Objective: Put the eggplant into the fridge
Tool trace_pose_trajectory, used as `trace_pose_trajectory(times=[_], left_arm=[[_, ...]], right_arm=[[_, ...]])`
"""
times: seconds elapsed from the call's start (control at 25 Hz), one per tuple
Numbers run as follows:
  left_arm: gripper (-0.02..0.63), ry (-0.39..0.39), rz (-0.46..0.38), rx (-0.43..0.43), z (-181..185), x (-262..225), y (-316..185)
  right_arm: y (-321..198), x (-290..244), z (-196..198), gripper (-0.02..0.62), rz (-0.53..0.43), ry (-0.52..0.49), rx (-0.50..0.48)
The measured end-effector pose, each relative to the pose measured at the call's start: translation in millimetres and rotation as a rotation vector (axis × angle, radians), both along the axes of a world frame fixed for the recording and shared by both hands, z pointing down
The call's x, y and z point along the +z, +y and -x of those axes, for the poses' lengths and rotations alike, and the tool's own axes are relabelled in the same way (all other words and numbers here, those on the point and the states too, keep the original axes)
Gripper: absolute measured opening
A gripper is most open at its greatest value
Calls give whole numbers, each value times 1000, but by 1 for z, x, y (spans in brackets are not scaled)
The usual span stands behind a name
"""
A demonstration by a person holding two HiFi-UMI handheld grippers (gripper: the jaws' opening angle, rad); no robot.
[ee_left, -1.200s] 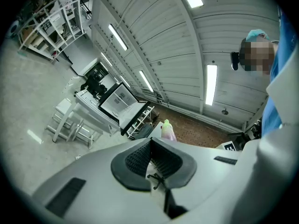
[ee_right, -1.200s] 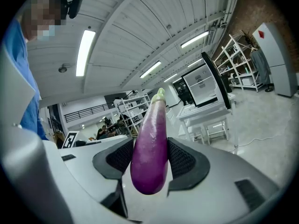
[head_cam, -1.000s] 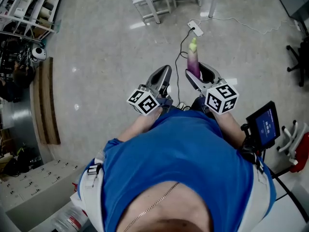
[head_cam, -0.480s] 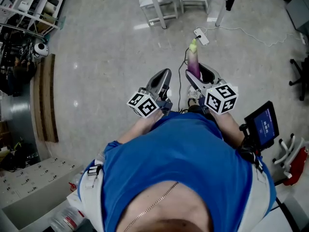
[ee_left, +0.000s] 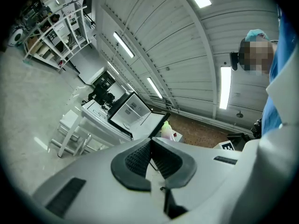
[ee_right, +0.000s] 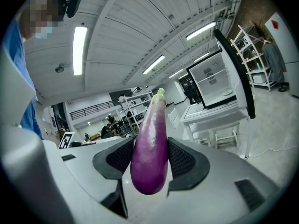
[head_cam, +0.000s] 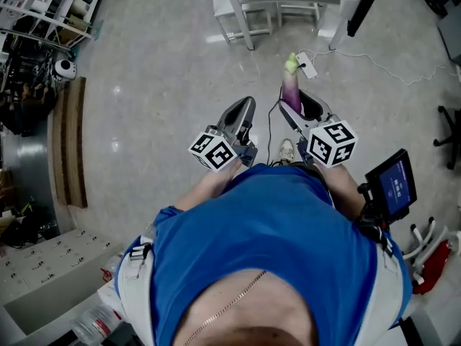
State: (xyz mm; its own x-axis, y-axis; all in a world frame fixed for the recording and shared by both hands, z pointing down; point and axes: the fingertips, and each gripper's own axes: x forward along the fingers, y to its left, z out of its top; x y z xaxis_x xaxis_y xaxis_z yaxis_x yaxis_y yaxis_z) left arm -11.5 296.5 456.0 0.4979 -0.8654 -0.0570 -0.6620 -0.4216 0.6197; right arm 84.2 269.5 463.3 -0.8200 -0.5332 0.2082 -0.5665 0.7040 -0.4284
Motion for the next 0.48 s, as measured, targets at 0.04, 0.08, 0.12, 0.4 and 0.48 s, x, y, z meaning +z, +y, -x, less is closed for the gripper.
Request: trace_pose_trajectory(times=[0.04, 0.08, 0.12, 0.4, 0.48], left_arm=[[9, -3, 2, -5, -1, 0, -7], [9, -7, 4, -11, -2, 1, -13], [8, -10, 6, -17, -3, 2, -19], [9, 3, -20, -66, -8, -2, -67], [9, 8, -26, -74, -12, -5, -77]], right_arm=[[-8, 1, -1, 232, 1, -2, -3], [-15, 2, -2, 232, 3, -3, -7], [-22, 3, -2, 232, 4, -4, -12], [-71, 6, -10, 232, -1, -6, -48], [-84, 8, -15, 232, -1, -2, -46]])
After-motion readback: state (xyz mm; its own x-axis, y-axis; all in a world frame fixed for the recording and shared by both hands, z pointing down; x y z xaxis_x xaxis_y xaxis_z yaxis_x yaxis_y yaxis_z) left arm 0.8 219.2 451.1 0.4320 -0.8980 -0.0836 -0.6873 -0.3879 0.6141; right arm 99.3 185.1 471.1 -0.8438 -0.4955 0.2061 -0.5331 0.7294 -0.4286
